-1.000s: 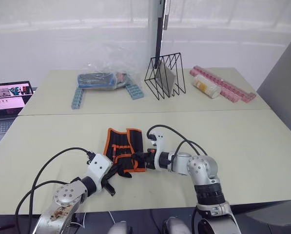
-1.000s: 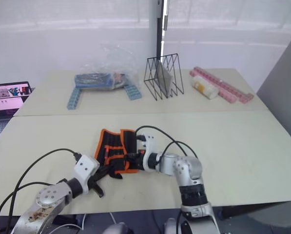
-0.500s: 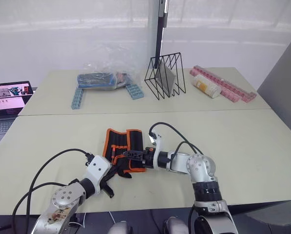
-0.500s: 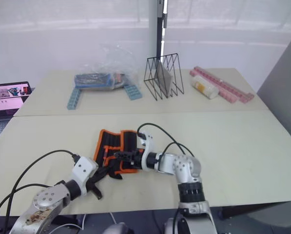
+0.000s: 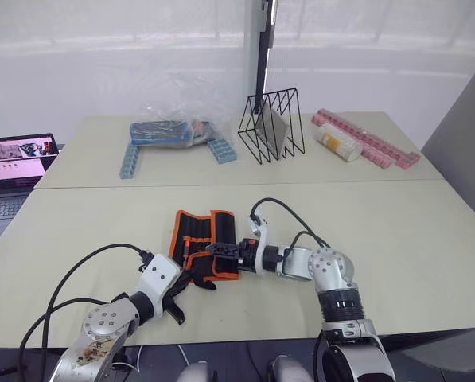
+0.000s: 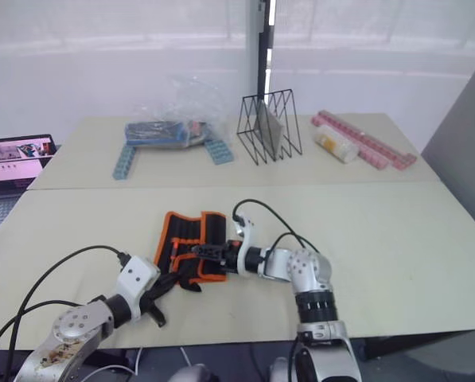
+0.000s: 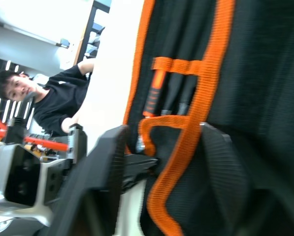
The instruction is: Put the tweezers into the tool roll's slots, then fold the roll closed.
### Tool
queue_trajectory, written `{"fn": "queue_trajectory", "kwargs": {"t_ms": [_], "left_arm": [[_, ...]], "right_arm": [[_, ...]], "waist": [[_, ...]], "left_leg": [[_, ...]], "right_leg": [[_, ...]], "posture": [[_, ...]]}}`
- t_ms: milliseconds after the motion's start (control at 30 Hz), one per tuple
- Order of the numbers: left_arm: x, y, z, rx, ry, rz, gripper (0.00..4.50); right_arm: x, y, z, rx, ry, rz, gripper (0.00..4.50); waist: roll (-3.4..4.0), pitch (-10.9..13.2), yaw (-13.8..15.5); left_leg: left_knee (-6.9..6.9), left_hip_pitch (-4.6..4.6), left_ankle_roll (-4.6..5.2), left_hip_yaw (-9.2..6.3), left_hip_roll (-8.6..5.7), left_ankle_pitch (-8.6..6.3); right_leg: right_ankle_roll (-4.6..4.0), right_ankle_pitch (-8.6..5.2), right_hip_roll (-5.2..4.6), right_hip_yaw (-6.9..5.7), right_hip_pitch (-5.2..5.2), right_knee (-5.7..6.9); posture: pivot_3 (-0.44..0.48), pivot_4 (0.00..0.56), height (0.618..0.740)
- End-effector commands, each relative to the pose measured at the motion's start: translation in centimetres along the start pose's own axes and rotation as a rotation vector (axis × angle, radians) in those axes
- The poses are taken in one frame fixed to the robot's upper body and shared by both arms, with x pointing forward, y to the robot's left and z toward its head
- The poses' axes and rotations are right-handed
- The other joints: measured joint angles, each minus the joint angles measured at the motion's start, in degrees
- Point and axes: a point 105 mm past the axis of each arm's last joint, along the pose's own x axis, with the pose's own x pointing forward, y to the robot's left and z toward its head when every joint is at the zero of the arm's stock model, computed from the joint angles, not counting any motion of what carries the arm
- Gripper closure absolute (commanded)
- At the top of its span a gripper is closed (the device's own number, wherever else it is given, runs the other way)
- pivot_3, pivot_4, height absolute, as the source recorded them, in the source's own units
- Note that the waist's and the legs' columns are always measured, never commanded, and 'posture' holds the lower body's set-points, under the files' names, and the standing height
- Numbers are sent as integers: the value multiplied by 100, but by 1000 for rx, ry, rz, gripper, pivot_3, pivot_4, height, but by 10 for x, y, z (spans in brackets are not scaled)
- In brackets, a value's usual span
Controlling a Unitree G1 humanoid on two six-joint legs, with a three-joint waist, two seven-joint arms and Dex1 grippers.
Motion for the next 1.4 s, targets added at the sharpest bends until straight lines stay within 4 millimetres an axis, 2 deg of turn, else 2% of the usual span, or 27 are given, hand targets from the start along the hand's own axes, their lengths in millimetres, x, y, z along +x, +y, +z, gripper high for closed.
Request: {"fn": "queue_trajectory", "kwargs": {"t_ms": [33, 133, 267, 400, 633, 833, 933, 1000, 1067, 1200, 1267, 1400], "left_arm": [[-3, -2, -8, -11, 36, -15, 4500], [-3, -1, -8, -9, 36, -15, 4500], [-4, 0, -6, -4, 32, -10, 4500], [-6, 5, 0, 4, 18, 4, 4500], [-17, 11, 16, -13, -29, 28, 4500], [-42, 17, 50, -146, -176, 39, 4500], [-55, 23, 56, -213, -209, 59, 4500], [-72, 36, 45, -317, -205, 125, 3955], [-80, 41, 35, -371, -183, 158, 3369], [-73, 46, 20, -490, -154, 203, 2005], [-62, 41, 18, -539, -166, 184, 1384], [-46, 33, 20, -625, -194, 145, 1384]], "right_arm": [[-15, -32, -3, -16, -4, -133, 3594], [-15, -24, -1, -51, -15, -73, 4483], [-13, -18, -2, -155, -11, -38, 4483], [-9, -11, -8, -330, 14, -9, 4483], [-7, -30, -20, -632, 90, -74, 4483], [-4, -33, -19, -783, 104, -93, 4483], [-3, -31, -17, -840, 102, -84, 4483], [-3, -27, -15, -901, 101, -72, 4500], [-3, -24, -14, -926, 97, -61, 4500], [-4, -21, -13, -954, 92, -54, 4500], [-5, -20, -10, -962, 86, -56, 4500], [-6, -19, -7, -975, 82, -63, 4500]], "waist": [[0, -1, -2], [-9, -8, -4], [-8, -7, -7], [-9, -8, -21], [-12, -4, -21], [-29, 10, -20], [-28, 11, -21], [-28, 11, -22], [-28, 14, -28], [-30, 21, 28], [-41, 23, 31], [-50, 21, 24]], "left_leg": [[0, -3, 0, 0, 0, 0], [-1, -2, 0, -4, 2, 0], [-3, -6, 0, -8, 3, 0], [-9, -12, 0, -7, 4, 0], [-11, -17, 0, -8, 5, 0], [-11, -20, -4, -8, 11, 2], [-11, -18, -5, -10, 12, 2], [-11, -18, -6, -10, 11, 2], [-14, -19, -6, -10, 11, 2], [-9, -13, -10, -19, 6, 5], [-7, -11, -11, -19, 5, 5], [-7, -18, -15, -17, 1, 8]], "right_leg": [[0, 0, 0, 0, -1, -2], [0, 0, 2, -1, 2, -7], [1, 5, 1, 0, 6, -33], [2, 7, 2, 0, 3, -42], [1, 8, 2, 2, -5, -45], [-4, 11, 1, 2, -7, -46], [-5, 11, 1, 1, -7, -46], [-5, 12, 3, 1, -7, -46], [-6, 12, 4, 1, -10, -46], [-6, 12, 3, -12, -12, -52], [-6, 17, 3, -10, -7, -53], [-1, 24, 5, -10, -2, -53]], "posture": [[0, 150, 724], [0, 150, 724], [0, 150, 724], [0, 150, 724], [0, 150, 724], [0, 150, 724], [0, 150, 724], [0, 150, 724], [0, 150, 724], [0, 150, 724], [0, 150, 724], [0, 150, 724]]}}
